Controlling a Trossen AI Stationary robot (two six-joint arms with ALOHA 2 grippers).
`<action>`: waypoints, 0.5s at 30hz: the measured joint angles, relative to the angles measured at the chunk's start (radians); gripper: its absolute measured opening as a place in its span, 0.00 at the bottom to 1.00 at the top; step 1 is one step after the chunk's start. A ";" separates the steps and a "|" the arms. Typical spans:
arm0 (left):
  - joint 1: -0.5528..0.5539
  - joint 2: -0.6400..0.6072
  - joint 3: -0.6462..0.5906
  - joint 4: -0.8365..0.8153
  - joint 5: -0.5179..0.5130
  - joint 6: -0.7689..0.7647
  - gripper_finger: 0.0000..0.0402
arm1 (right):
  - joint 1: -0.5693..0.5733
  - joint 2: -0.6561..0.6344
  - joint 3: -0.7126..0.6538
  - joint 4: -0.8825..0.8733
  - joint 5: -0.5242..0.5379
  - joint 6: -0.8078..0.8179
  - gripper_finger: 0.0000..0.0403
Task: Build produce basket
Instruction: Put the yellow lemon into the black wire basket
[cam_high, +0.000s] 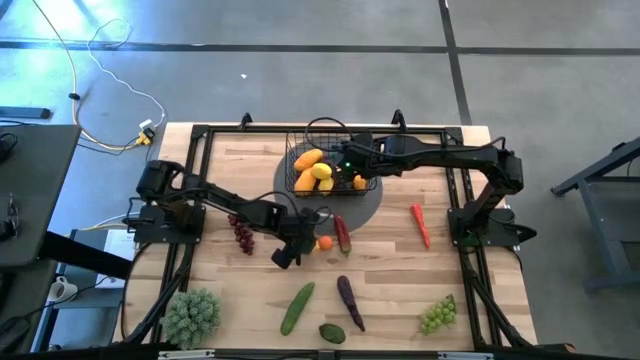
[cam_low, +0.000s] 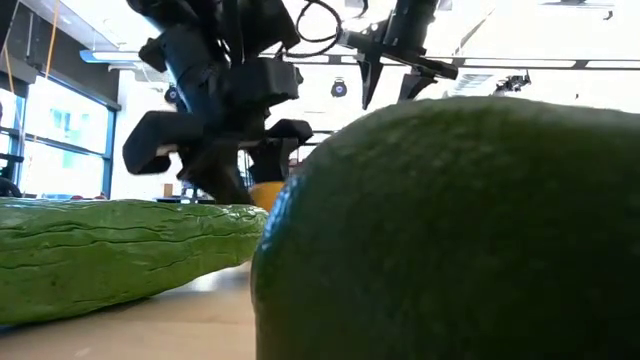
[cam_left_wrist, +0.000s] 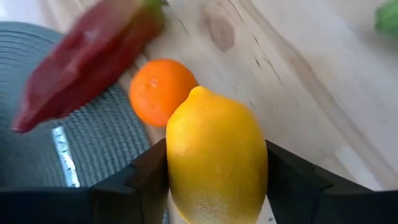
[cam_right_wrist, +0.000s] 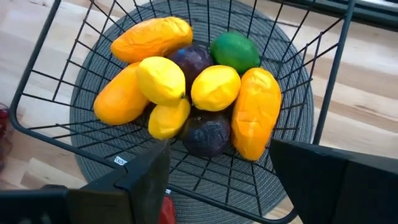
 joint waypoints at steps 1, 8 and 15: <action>0.002 -0.010 0.000 -0.002 0.000 -0.015 0.50 | 0.000 -0.006 0.000 0.000 0.004 -0.002 0.64; 0.023 -0.087 0.000 -0.034 -0.078 -0.076 0.50 | 0.000 -0.069 0.000 -0.001 0.039 -0.055 0.64; 0.069 -0.199 0.000 -0.028 -0.173 -0.095 0.49 | 0.000 -0.120 0.000 -0.011 0.039 -0.138 0.64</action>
